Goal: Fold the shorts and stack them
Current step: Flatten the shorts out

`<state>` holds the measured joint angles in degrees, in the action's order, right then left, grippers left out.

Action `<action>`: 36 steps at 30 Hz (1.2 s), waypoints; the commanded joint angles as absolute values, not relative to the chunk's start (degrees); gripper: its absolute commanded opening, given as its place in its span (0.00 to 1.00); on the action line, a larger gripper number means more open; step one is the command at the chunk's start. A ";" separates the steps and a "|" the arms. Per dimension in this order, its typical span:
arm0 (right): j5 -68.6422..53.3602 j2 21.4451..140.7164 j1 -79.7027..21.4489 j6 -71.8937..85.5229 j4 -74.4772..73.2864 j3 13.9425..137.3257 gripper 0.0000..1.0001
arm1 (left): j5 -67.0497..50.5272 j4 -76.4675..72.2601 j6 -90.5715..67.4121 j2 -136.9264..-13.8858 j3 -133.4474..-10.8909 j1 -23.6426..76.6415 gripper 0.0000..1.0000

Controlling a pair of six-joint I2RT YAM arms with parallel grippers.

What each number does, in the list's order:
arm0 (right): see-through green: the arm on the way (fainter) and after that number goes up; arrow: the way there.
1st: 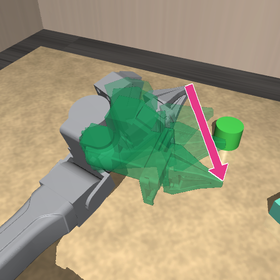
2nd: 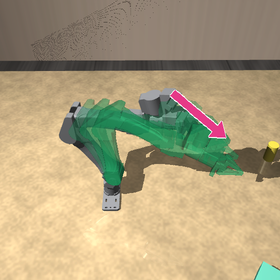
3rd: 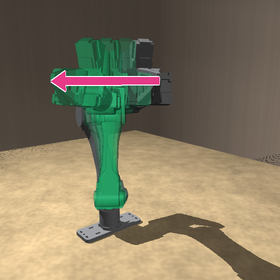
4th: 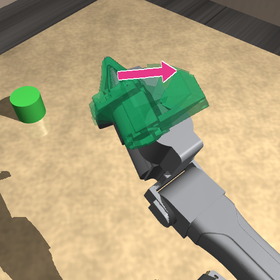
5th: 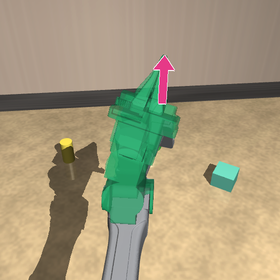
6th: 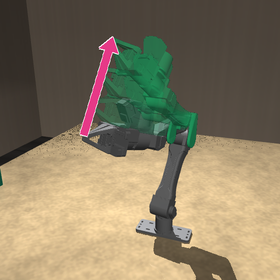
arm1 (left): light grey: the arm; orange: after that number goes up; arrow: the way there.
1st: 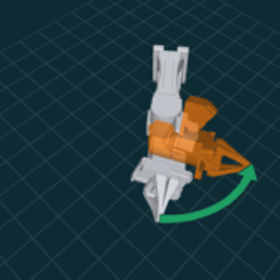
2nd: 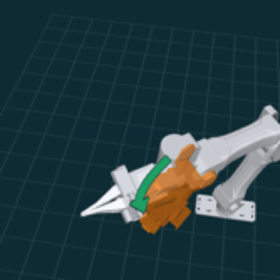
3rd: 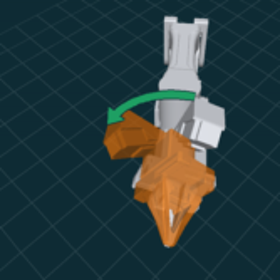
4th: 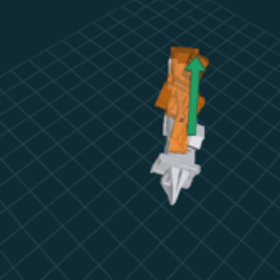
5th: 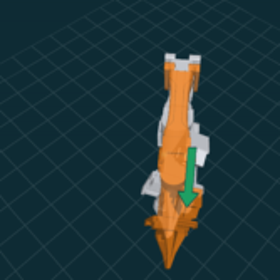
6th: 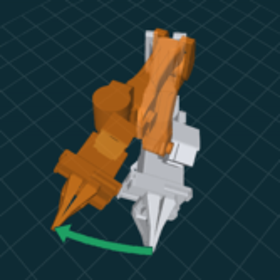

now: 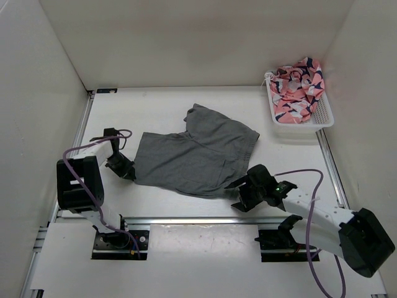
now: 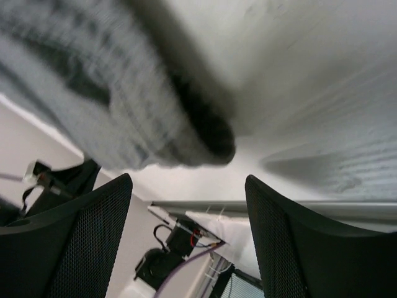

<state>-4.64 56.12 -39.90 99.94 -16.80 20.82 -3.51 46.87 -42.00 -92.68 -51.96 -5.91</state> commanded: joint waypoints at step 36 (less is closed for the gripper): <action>20.29 39.02 -41.31 84.02 -48.96 32.50 0.00 | -8.00 55.37 -43.24 -64.69 -50.79 -5.54 0.10</action>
<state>14.48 40.10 -41.19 84.01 -43.90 31.97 -8.47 55.72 -42.06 -65.32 -50.06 -5.56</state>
